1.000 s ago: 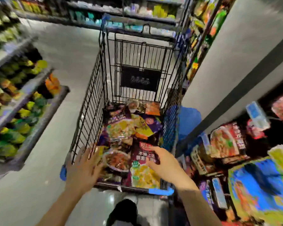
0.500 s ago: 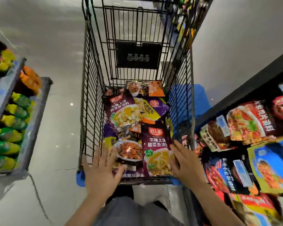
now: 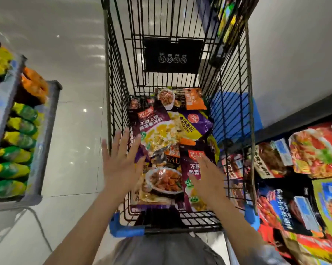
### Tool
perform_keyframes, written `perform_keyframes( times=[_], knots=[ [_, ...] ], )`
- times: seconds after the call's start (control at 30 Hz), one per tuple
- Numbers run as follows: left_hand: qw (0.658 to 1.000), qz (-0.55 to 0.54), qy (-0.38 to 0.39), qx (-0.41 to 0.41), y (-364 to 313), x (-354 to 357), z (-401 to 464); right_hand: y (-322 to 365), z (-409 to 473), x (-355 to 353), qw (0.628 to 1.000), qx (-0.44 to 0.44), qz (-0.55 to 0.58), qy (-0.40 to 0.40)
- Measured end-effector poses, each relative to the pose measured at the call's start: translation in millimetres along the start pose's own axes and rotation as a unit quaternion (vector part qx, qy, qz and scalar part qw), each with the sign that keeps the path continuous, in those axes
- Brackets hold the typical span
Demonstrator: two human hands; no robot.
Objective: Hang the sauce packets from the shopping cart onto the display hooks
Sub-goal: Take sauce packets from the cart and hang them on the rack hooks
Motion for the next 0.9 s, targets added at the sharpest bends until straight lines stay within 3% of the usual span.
perform_keyframes(
  times=[0.13,0.33,0.43,0.57,0.77,0.9],
  knots=[
    [0.999,0.01,0.037,-0.031,37.3,16.2,22.2,40.0,62.4,18.3,0.998,0.012,0.004,0.061],
    [0.999,0.029,0.003,-0.037,38.0,18.0,21.1,65.0,150.3,39.3,0.984,0.104,0.08,0.116],
    [0.999,0.024,-0.005,-0.04,37.2,15.3,23.2,72.1,156.0,52.7,0.979,0.153,0.092,0.101],
    [0.999,0.022,-0.009,-0.045,38.4,12.6,22.1,84.7,144.1,57.6,0.958,0.201,0.188,0.077],
    [0.999,0.019,-0.019,-0.043,36.6,10.4,22.1,90.5,120.7,43.5,0.967,0.113,0.209,0.089],
    [0.999,0.002,-0.028,-0.043,38.0,11.4,21.7,40.1,82.4,34.1,0.983,0.079,0.141,0.087]
  ],
)
Point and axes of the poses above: each hand's wrist, its own z-axis towards the middle knuckle, its own x-axis out of the palm, y = z × x, the point moved 10 cm from there along z, towards the middle knuckle, and after that the axes turned 15 degrees about x, right-handed, at the moved point
